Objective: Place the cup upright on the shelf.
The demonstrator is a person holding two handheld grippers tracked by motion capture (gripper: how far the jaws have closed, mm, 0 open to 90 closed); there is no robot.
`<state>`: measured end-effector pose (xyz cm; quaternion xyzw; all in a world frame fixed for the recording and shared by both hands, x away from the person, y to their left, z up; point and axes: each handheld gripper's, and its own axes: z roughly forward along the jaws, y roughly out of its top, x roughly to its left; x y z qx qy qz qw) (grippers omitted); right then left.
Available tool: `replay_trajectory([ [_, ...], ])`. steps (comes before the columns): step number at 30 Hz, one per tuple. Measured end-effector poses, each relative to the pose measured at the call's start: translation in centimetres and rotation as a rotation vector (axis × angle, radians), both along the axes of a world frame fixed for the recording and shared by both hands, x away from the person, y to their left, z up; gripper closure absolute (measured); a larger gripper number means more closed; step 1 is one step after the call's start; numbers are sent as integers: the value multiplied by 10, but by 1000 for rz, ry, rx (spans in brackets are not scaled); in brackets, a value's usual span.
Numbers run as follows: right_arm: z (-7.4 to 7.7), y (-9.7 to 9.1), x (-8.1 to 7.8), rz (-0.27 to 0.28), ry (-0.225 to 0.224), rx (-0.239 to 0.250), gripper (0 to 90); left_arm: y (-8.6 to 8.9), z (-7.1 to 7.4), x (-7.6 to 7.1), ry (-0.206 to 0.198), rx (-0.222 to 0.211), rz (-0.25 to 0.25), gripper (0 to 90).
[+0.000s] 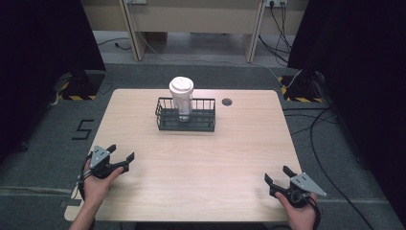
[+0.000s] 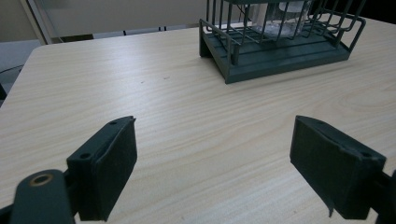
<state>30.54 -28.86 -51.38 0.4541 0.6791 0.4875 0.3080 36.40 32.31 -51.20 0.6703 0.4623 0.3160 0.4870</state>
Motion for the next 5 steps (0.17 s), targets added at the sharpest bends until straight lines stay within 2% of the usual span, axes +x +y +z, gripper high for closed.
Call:
replay_trajectory([
  [5, 0, 0, 0, 3, 2, -1, 194, -2, 1, -1, -9, 11, -2, 144],
])
